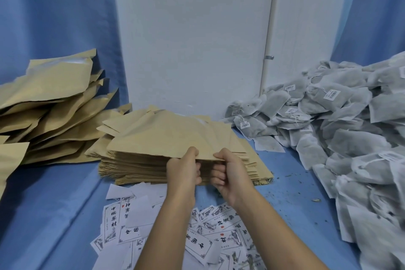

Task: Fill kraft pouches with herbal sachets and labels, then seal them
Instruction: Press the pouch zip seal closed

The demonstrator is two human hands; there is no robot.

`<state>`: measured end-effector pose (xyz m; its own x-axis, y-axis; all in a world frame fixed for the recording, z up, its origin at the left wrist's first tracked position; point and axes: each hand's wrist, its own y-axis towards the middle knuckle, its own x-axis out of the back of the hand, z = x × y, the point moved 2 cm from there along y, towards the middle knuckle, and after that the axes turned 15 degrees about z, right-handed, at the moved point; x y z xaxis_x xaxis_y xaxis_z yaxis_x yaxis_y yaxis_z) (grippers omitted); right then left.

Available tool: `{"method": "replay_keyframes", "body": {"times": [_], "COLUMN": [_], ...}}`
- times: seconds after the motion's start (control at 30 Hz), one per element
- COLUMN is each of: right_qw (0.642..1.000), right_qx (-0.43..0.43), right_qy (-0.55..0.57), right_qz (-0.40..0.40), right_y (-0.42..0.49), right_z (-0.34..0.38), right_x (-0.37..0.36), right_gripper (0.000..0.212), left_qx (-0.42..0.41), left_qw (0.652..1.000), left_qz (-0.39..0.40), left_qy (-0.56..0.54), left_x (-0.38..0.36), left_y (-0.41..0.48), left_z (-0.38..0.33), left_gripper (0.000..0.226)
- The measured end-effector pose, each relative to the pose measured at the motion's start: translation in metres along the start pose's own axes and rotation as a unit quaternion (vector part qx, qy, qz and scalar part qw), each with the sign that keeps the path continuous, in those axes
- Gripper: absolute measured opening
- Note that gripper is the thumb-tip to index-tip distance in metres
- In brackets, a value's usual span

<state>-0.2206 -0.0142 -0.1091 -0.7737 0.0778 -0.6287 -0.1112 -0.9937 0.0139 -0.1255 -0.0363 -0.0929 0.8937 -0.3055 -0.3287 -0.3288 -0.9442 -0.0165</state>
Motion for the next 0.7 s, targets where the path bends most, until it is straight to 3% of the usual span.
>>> {"method": "replay_keyframes", "body": {"times": [0.1,0.27,0.37,0.5,0.7], "right_qw": [0.998,0.98,0.989,0.998,0.994], "right_qx": [-0.007,-0.014,-0.011,0.006,-0.012], "right_qy": [-0.05,-0.198,-0.145,-0.059,-0.102], "right_qz": [0.031,0.03,0.022,-0.019,-0.027], "right_y": [-0.002,-0.005,-0.003,-0.001,-0.004], "right_z": [-0.001,-0.001,-0.001,0.004,0.005], "right_x": [-0.005,-0.006,-0.004,0.007,0.007], "right_gripper": [0.03,0.027,0.025,0.029,0.024], "left_qx": [0.027,0.018,0.024,-0.002,0.017], "left_qw": [0.998,0.998,0.998,1.0,0.999], "left_qz": [0.057,0.034,0.049,-0.012,0.037], "left_qy": [0.017,0.042,0.044,0.022,0.005], "left_x": [-0.008,-0.005,-0.005,0.007,0.008], "left_y": [-0.002,-0.002,-0.002,0.004,0.005], "left_z": [0.004,0.005,0.005,-0.002,0.001], "left_gripper": [0.03,0.035,0.03,0.027,0.024]}}
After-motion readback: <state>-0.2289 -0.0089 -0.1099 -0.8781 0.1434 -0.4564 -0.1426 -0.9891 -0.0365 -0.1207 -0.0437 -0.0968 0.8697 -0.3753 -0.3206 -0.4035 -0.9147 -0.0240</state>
